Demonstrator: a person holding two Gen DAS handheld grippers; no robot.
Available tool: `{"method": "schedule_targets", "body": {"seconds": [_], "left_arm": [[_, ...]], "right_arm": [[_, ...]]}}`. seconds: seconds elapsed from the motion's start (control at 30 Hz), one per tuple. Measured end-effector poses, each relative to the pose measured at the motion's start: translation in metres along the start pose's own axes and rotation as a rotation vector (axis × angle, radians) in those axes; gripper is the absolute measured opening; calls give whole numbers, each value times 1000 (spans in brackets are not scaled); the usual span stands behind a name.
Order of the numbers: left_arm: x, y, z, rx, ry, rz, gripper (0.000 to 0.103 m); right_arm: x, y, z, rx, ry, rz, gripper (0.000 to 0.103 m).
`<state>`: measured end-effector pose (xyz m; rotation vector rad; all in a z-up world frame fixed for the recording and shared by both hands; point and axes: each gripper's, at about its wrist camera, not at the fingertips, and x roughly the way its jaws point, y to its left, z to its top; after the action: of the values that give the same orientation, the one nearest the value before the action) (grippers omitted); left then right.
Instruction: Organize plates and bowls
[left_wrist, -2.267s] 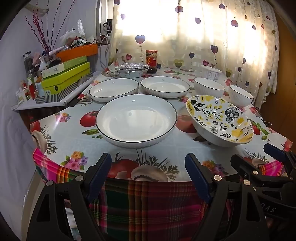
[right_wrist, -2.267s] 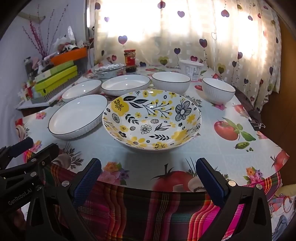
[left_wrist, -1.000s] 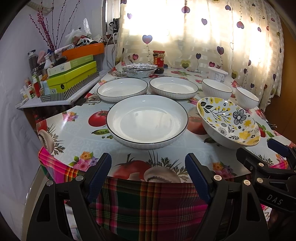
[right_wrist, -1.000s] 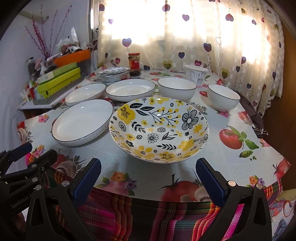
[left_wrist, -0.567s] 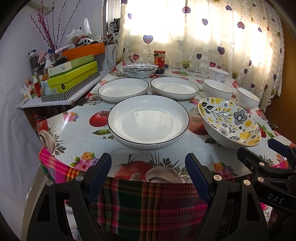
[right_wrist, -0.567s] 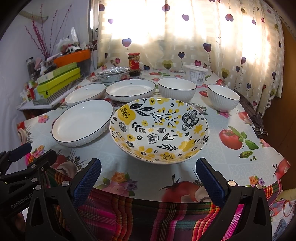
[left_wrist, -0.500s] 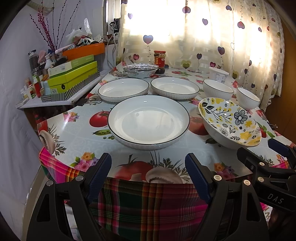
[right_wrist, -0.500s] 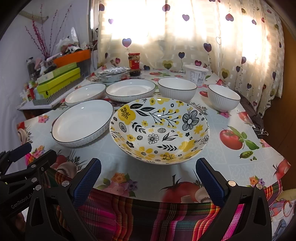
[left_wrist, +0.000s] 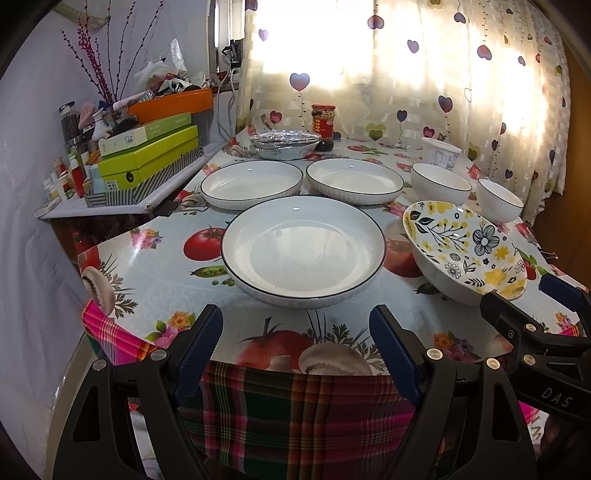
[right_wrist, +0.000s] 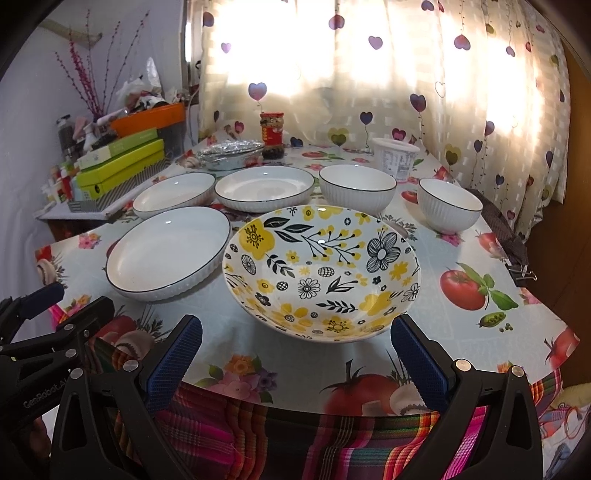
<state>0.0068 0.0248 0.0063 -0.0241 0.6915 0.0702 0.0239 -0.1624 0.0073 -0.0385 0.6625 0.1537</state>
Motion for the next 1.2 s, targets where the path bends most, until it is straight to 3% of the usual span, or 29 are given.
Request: {"method": "schedule_targets", "body": {"seconds": [0.27, 0.57, 0.77, 1.03, 1.2], "left_arm": [[0, 2, 9, 3, -13, 7, 82], [6, 17, 31, -19, -28, -9, 82], [14, 35, 51, -40, -38, 28, 82], [30, 49, 73, -43, -39, 58, 82], [52, 70, 93, -76, -13, 24, 82]], "right_arm": [[-8, -2, 11, -7, -40, 21, 103], [-4, -1, 54, -34, -73, 66, 103], [8, -2, 91, -60, -89, 67, 103], [32, 3, 121, -74, -69, 96, 103], [65, 19, 151, -154, -15, 162, 103]]}}
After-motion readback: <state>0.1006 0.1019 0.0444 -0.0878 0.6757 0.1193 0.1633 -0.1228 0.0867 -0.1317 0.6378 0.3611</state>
